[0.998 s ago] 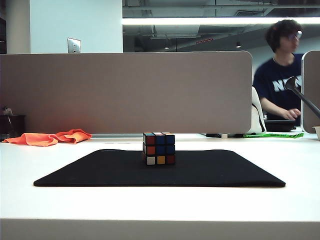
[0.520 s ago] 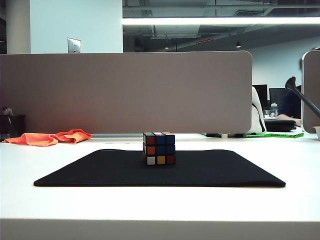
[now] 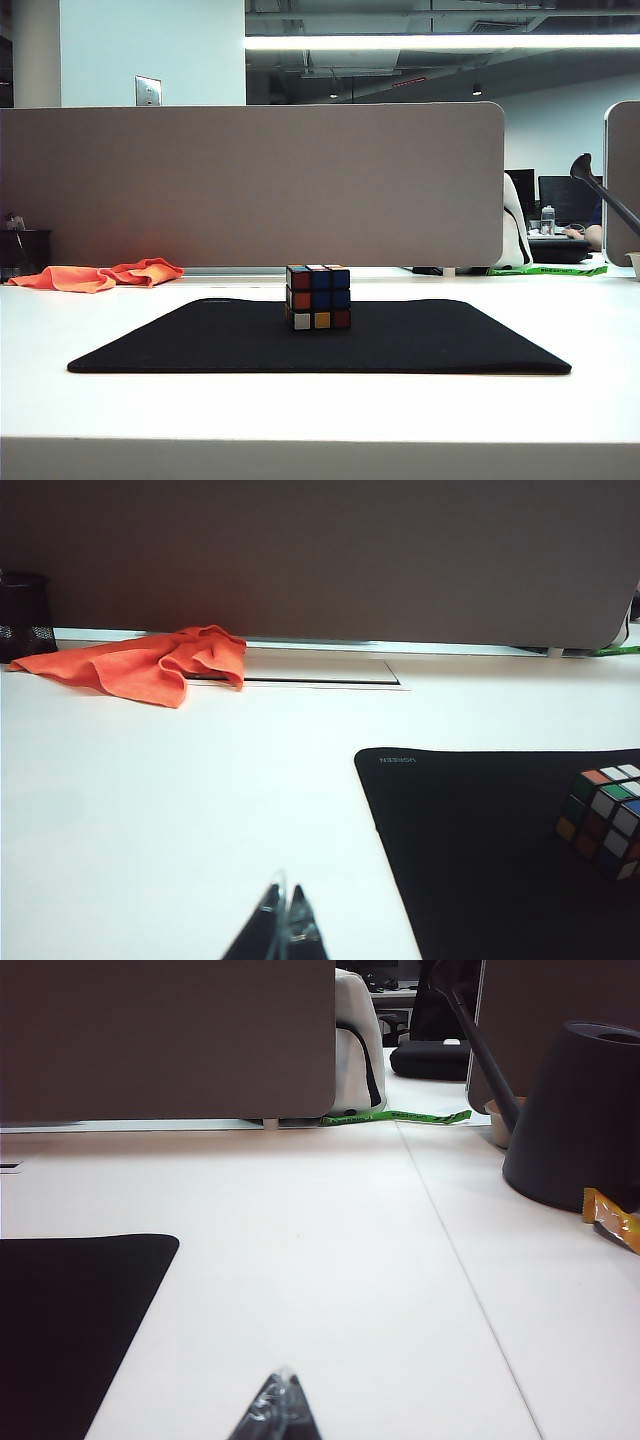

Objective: Pick up the cube on the right side of the mouse pad, then place it in the center of the mouse pad.

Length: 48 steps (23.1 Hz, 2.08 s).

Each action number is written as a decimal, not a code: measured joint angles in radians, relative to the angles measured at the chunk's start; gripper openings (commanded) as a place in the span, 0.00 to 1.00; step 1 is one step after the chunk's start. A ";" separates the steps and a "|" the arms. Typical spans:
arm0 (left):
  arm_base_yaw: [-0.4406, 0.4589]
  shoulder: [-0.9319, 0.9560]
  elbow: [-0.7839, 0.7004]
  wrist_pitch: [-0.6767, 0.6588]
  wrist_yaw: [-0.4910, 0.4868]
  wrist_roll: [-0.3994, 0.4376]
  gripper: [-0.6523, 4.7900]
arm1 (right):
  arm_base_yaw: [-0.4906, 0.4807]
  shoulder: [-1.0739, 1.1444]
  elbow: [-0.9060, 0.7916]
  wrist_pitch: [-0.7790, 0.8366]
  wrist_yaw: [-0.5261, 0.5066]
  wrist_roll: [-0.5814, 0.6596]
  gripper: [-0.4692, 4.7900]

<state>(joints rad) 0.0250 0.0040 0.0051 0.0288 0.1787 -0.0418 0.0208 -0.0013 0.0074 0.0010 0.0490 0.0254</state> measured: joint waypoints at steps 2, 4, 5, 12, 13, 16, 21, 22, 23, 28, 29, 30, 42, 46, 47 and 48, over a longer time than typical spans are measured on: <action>0.000 0.000 0.000 0.000 0.000 0.003 0.11 | 0.000 0.000 0.000 0.000 0.000 0.000 0.08; 0.000 0.000 0.000 0.000 -0.004 0.004 0.11 | 0.000 0.000 0.000 0.000 -0.009 -0.001 0.08; 0.000 0.000 0.000 0.000 -0.030 0.012 0.11 | 0.000 0.000 0.000 0.000 -0.024 0.000 0.08; 0.000 0.001 0.000 0.000 -0.086 0.066 0.11 | 0.000 0.000 0.000 0.000 -0.026 -0.001 0.08; 0.000 0.001 0.000 0.000 -0.090 0.068 0.11 | 0.000 0.000 0.000 0.000 -0.026 0.000 0.08; 0.000 0.001 0.000 0.000 -0.117 0.068 0.11 | 0.000 0.000 0.000 0.000 -0.026 -0.001 0.08; 0.000 0.001 0.000 0.005 -0.123 0.069 0.11 | 0.000 0.000 0.000 -0.008 -0.026 0.000 0.08; 0.000 0.001 0.000 0.005 -0.123 0.068 0.11 | 0.000 0.000 0.000 -0.009 -0.026 0.000 0.08; 0.000 0.001 0.000 0.005 -0.123 0.068 0.11 | 0.000 0.000 0.000 -0.009 -0.026 0.000 0.08; 0.000 0.001 0.000 0.004 -0.123 0.068 0.11 | 0.000 0.000 0.000 -0.010 -0.026 0.000 0.08; 0.000 0.001 0.000 0.003 -0.123 0.068 0.11 | 0.000 0.000 0.000 -0.010 -0.026 0.000 0.08; 0.000 0.001 0.000 -0.002 -0.123 0.068 0.11 | 0.000 0.000 0.000 -0.010 -0.026 0.000 0.08; 0.000 0.001 0.000 -0.015 -0.123 0.068 0.11 | 0.001 0.000 0.000 -0.037 -0.026 0.000 0.08; 0.000 0.000 0.000 -0.015 -0.123 0.068 0.11 | 0.000 0.000 0.000 -0.037 -0.026 0.000 0.08; 0.000 0.000 0.000 -0.015 -0.123 0.068 0.11 | 0.000 0.000 0.000 -0.037 -0.026 0.000 0.08; 0.000 0.000 0.000 -0.015 -0.123 0.068 0.11 | 0.000 0.000 0.000 -0.037 -0.026 0.000 0.08</action>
<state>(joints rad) 0.0254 0.0044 0.0051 0.0139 0.0559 0.0265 0.0212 -0.0013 0.0074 -0.0360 0.0227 0.0250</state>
